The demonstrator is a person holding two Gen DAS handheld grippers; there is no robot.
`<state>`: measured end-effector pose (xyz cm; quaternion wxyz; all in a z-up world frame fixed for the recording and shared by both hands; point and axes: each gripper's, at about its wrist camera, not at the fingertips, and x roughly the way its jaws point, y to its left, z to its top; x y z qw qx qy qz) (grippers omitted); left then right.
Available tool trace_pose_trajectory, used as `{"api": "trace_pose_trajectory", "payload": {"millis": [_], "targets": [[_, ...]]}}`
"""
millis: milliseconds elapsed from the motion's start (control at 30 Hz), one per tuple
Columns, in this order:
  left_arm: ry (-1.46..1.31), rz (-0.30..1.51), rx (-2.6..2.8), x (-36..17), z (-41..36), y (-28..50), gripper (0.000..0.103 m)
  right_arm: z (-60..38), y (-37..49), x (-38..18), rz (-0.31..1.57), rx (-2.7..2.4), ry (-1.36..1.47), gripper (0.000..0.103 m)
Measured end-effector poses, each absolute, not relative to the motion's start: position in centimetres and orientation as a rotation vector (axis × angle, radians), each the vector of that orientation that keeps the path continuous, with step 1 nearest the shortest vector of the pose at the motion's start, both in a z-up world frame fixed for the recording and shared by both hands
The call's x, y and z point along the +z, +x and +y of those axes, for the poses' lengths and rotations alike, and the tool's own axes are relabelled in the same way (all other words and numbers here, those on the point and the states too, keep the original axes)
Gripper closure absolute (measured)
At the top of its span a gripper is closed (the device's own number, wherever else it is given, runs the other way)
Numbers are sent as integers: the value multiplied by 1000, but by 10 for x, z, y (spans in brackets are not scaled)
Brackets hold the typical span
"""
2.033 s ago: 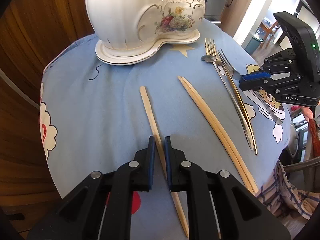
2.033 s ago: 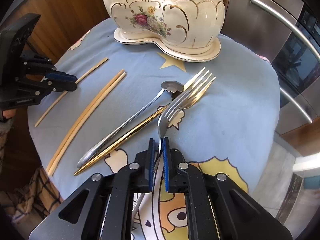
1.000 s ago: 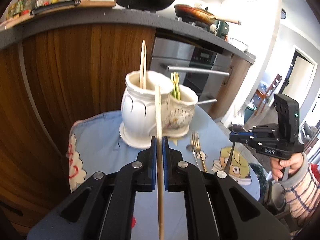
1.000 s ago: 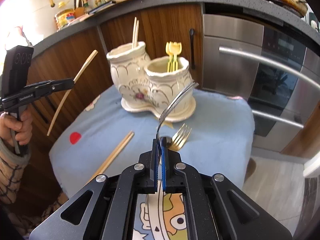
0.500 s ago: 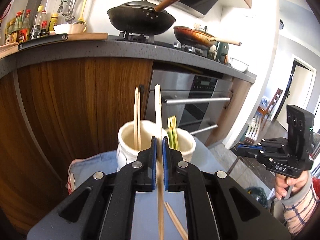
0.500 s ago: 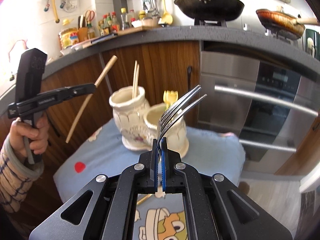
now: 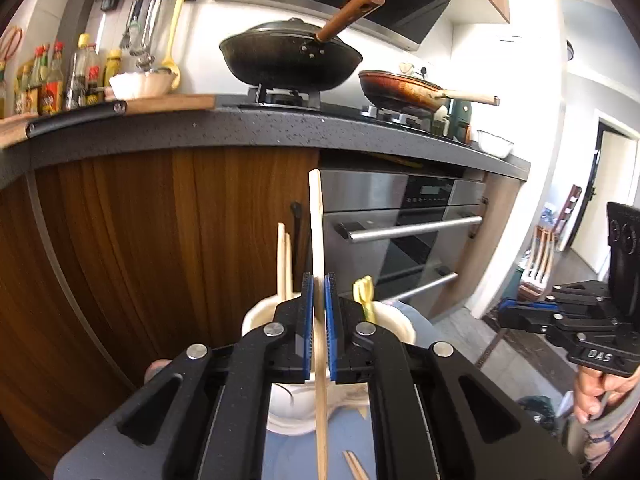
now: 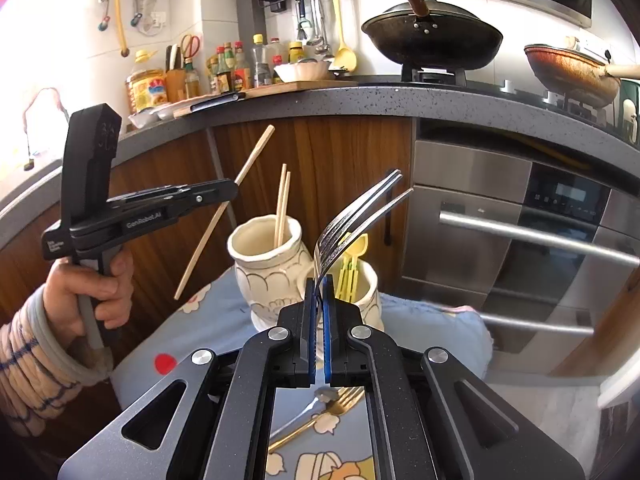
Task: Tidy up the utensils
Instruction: 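Carry the chopstick with the left tool while the right tool carries the fork toward the pot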
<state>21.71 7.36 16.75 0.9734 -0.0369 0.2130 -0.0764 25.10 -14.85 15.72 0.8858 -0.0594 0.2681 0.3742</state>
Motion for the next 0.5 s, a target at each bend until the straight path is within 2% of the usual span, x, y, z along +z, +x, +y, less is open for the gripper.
{"api": "trace_pose_trajectory", "payload": {"millis": [500], "targets": [[-35,286,-77,191,68,245,98,-136,284,177,512,756,-100,99]]}}
